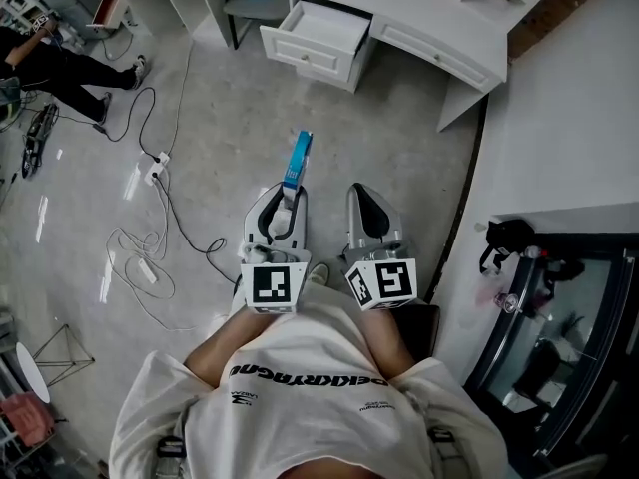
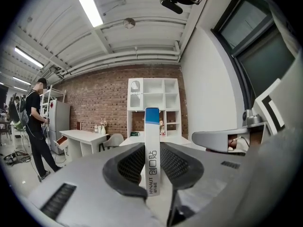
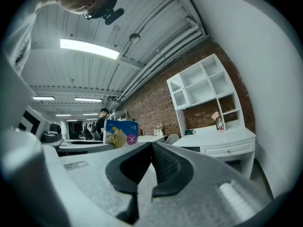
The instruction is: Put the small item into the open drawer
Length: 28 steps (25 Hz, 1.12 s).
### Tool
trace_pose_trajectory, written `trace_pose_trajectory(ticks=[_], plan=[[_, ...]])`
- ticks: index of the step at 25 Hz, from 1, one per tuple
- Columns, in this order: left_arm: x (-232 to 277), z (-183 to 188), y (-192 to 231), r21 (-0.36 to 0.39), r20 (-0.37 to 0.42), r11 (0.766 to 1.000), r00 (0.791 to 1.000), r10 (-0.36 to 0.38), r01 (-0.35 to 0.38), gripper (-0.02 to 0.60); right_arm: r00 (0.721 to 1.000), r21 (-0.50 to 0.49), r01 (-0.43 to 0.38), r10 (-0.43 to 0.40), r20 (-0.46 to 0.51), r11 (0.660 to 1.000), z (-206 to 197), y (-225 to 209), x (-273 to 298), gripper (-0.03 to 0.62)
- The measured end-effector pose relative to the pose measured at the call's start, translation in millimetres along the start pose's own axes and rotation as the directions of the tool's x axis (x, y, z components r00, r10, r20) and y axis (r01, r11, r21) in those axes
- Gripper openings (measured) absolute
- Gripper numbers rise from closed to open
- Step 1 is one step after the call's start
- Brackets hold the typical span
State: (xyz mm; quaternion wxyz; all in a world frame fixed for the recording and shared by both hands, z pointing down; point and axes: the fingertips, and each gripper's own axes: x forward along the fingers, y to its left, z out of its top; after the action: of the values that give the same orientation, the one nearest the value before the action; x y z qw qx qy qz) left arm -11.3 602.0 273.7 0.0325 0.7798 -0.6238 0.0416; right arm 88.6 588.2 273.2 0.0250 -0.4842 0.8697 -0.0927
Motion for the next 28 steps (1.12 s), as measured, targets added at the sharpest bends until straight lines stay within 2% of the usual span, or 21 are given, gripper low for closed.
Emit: trace_pose_trajectory(ticks=[6,11,19,28], plan=[[71.7,-3.3,32.3,-0.022,0.0,0.999,1.0,-0.024,0.024,0.092,1.0,-0.018,0.02,-0.02,-0.018,1.0,0.5,-24.1,72.1,-0.003],[146.4,9.2,73.8,-0.011,0.001,0.998,0.998,-0.058,0.058,0.092,1.0,-0.014,0.023,-0.023,-0.014,1.0,17.2,-39.1,159.6,-0.003],[257.1,34.2,151.5,-0.002,-0.024,0.992,0.992,-0.126,0.126,0.092,0.996,-0.034,0.085,-0.086,-0.024,0.996,46.7,-52.1,292.1,-0.003],[343.3,46.1,210.8,-0.023,-0.014,0.982,0.982,-0.186,0.186,0.092,0.988,-0.06,0.151,-0.153,-0.03,0.987,58.3,-66.6,389.1,-0.002]])
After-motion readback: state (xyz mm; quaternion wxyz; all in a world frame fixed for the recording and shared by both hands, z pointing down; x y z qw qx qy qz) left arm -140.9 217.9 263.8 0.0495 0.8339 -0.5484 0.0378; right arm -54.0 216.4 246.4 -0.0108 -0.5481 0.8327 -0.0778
